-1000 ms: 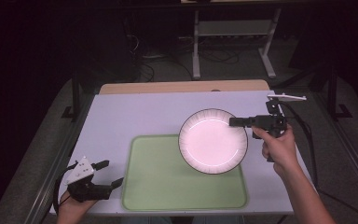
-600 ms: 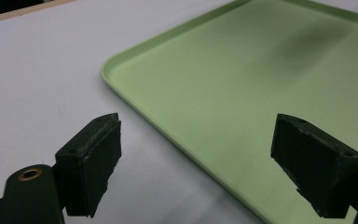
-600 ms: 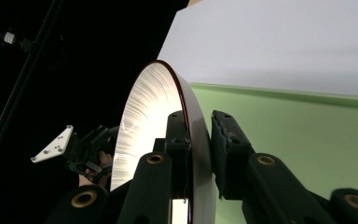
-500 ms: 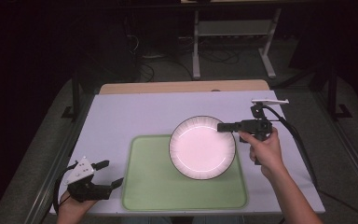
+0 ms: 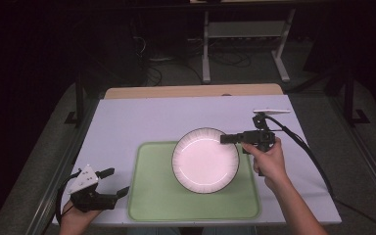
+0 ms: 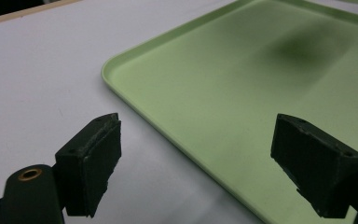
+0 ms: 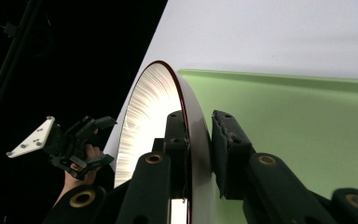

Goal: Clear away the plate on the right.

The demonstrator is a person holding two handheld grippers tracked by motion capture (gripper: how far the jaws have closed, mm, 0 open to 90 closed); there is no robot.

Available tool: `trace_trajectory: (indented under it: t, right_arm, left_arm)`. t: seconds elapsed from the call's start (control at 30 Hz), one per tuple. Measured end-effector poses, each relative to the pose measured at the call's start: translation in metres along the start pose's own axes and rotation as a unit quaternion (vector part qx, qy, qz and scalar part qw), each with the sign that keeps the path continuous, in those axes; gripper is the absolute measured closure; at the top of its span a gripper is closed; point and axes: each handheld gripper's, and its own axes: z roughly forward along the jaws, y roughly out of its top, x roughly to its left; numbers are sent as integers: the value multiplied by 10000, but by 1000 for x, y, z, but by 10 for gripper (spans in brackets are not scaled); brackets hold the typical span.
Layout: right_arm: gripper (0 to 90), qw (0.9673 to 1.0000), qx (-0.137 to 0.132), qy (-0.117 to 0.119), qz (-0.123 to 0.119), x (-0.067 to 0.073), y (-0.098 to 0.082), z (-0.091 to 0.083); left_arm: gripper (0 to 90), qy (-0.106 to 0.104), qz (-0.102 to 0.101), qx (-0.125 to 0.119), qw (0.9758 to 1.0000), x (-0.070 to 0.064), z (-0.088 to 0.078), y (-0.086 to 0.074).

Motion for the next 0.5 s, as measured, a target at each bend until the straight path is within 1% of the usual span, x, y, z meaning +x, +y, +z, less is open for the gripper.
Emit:
trace_trajectory:
  t: [0.27,0.5]
  right_arm:
    - [762,9999,77,-74,-33,-3,-4,12]
    - [761,9999,110,-93,-26,-6,-6,20]
  left_arm:
    - [159,-4,-5,-8,10000,0,0,0]
    - [159,-2,-3,-13,10000,0,0,0]
